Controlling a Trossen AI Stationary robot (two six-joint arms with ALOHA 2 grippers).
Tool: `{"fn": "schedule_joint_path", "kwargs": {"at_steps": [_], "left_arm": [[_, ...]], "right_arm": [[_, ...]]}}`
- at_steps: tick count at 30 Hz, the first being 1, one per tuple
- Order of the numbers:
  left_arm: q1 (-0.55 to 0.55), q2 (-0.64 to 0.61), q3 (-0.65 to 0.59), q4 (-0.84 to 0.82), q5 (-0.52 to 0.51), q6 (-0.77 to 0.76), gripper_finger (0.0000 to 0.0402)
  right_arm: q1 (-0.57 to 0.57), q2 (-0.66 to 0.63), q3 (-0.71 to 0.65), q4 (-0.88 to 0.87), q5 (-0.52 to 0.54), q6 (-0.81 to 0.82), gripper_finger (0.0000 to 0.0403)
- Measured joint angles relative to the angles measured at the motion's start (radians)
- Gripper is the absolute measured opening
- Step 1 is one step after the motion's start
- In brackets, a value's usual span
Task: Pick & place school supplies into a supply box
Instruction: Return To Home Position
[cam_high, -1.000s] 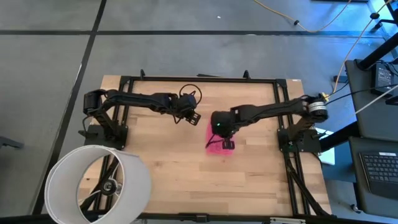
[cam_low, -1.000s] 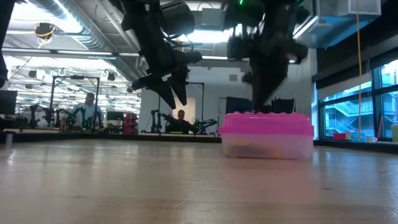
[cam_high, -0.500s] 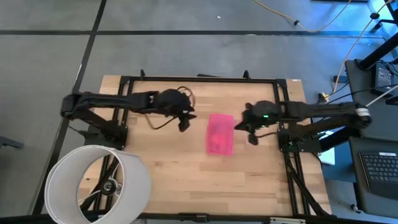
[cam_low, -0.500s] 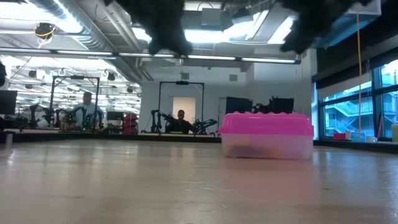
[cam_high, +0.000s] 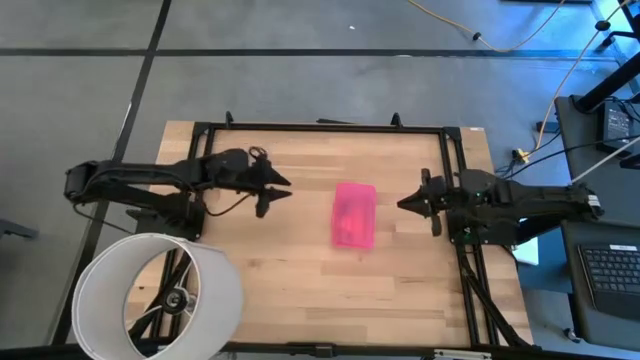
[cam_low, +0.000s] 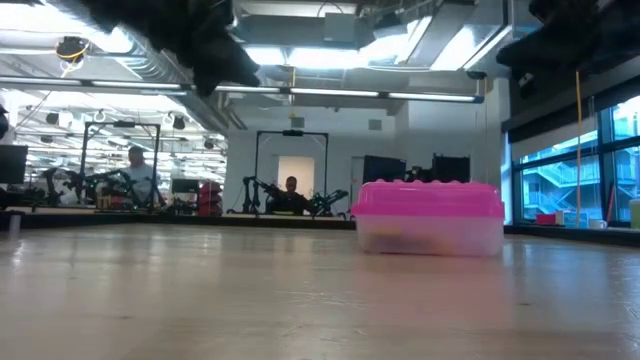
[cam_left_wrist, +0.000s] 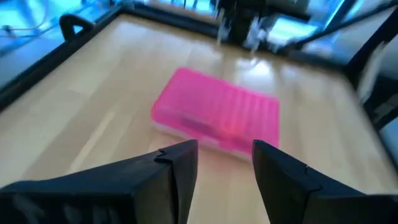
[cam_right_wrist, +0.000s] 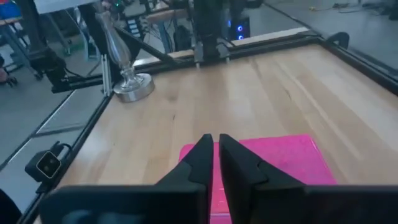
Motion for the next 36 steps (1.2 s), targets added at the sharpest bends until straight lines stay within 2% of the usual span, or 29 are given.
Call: {"fn": "schedule_joint_path", "kwargs": {"at_steps": [4, 8, 14, 18, 26, 30, 33, 36], "left_arm": [[0.061, -0.097, -0.182, 0.259, 0.128, -0.068, 0.0144], [0.109, -0.195, -0.318, 0.451, 0.128, -0.083, 0.0143], [0.188, -0.342, -0.445, 0.500, 0.163, -0.138, 0.0143], [0.241, -0.446, -0.510, 0.536, 0.176, -0.161, 0.0143], [0.322, -0.631, -0.596, 0.551, 0.251, -0.207, 0.0143], [0.367, -0.718, -0.639, 0.553, 0.259, -0.230, 0.0143], [0.411, -0.787, -0.673, 0.554, 0.307, -0.240, 0.0144], [0.451, -0.843, -0.679, 0.482, 0.324, -0.255, 0.0143]], "right_arm": [[-0.001, -0.072, -0.071, 0.081, -0.032, 0.003, 0.0034], [-0.001, -0.129, -0.137, 0.219, -0.066, 0.020, 0.0034], [-0.001, -0.197, -0.218, 0.298, -0.082, 0.041, 0.0034], [-0.001, -0.255, -0.249, 0.297, -0.054, 0.042, 0.0034], [-0.001, -0.437, -0.295, 0.271, -0.010, 0.040, 0.0034], [-0.001, -0.426, -0.298, 0.253, 0.023, 0.042, 0.0034], [-0.001, -0.434, -0.298, 0.235, 0.033, 0.041, 0.0034], [-0.001, -0.434, -0.298, 0.224, 0.043, 0.037, 0.0034]]}}
